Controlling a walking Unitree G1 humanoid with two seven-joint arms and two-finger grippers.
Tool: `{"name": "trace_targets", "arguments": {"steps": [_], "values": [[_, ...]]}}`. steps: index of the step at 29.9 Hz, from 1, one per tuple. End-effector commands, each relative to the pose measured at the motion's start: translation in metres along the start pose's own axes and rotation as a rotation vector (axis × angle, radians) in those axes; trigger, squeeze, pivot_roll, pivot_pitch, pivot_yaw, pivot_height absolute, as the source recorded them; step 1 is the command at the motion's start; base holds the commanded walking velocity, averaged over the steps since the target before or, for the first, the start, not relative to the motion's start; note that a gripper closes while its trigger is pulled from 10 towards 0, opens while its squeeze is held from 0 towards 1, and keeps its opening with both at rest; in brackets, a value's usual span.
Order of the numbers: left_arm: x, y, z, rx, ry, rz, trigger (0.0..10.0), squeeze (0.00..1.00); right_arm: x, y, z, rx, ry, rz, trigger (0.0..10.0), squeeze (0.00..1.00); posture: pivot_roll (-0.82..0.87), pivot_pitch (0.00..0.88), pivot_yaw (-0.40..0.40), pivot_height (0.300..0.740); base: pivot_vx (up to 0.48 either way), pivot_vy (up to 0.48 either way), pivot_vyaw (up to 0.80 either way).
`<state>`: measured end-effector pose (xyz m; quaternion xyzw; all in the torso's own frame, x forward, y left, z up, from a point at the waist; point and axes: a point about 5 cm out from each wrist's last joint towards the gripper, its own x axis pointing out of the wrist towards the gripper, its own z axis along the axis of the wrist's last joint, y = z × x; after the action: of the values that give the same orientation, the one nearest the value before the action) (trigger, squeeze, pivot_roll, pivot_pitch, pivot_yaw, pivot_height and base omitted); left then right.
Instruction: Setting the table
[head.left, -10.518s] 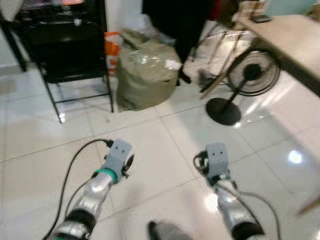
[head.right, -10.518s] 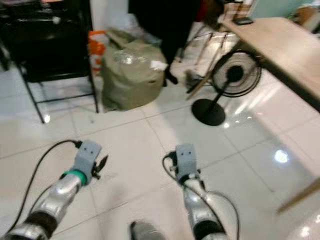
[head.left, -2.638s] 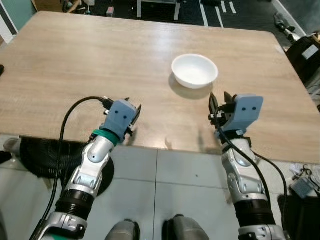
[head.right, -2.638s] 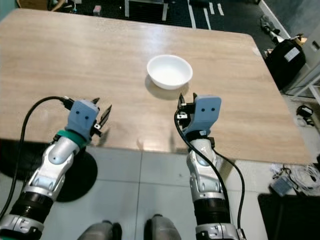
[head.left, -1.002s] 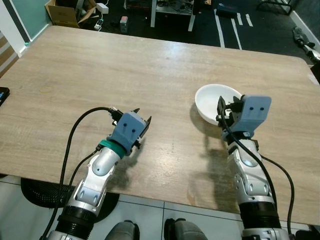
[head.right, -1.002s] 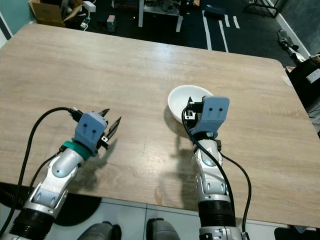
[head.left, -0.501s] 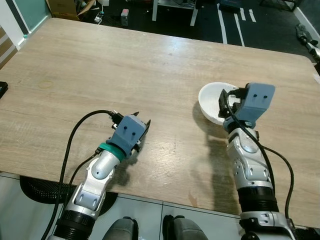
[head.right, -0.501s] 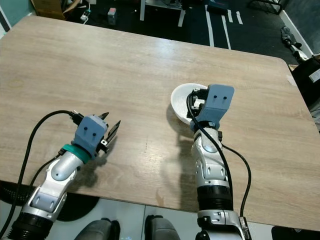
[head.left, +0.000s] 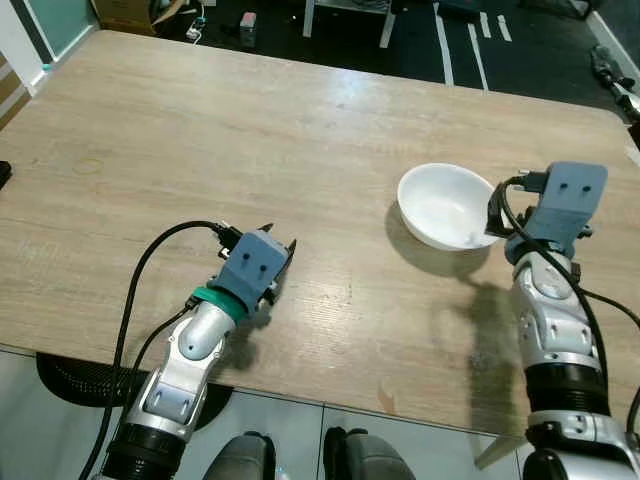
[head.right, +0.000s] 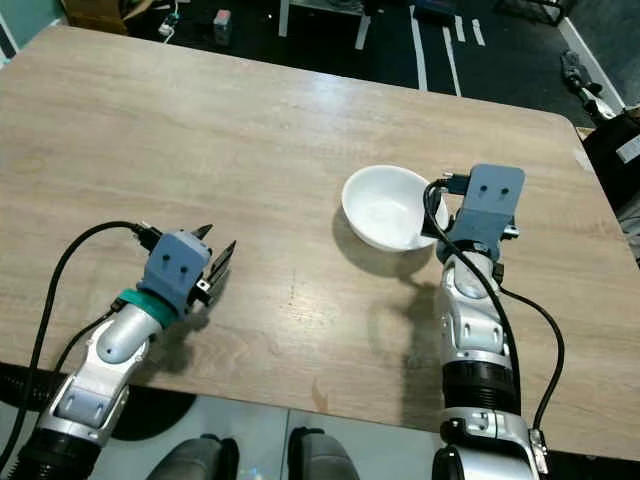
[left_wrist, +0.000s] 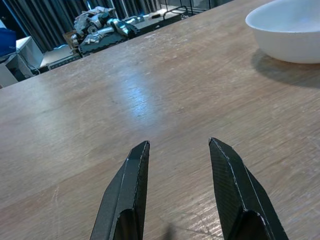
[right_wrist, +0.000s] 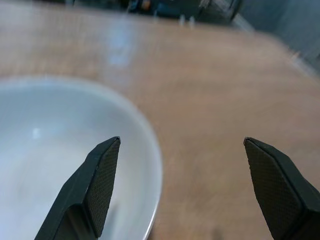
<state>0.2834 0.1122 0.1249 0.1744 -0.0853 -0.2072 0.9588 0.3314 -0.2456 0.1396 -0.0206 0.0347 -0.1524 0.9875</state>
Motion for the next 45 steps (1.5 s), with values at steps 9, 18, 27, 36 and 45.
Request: {"name": "trace_targets", "arguments": {"steps": [9,18,27,36,45], "values": [[0.000,-0.002,-0.004,0.007,0.021,-0.010,10.0,0.00,0.001,0.015,-0.030,0.153,0.257,0.158,10.0,0.00,0.04,0.050,-0.039,0.740,0.000,0.000,0.00],[-0.002,0.000,-0.004,0.009,0.024,0.000,10.0,0.00,-0.001,0.022,-0.034,0.232,0.269,0.177,0.0,0.00,0.05,0.050,-0.040,0.740,0.000,0.000,0.00],[-0.001,-0.001,-0.005,0.008,0.026,-0.004,10.0,0.00,-0.007,0.025,-0.030,0.317,0.228,0.223,0.0,0.00,0.04,0.051,-0.033,0.740,0.000,0.000,0.00],[0.000,-0.003,-0.005,0.003,0.027,-0.011,10.0,0.00,-0.011,0.020,-0.022,0.423,0.144,0.201,0.0,0.00,0.03,0.050,-0.026,0.740,0.000,0.000,0.00],[0.000,-0.001,-0.006,0.007,0.031,-0.017,10.0,0.00,-0.015,0.015,-0.016,0.492,0.083,0.166,0.0,0.00,0.03,0.053,-0.011,0.740,0.000,0.000,0.00]]}}
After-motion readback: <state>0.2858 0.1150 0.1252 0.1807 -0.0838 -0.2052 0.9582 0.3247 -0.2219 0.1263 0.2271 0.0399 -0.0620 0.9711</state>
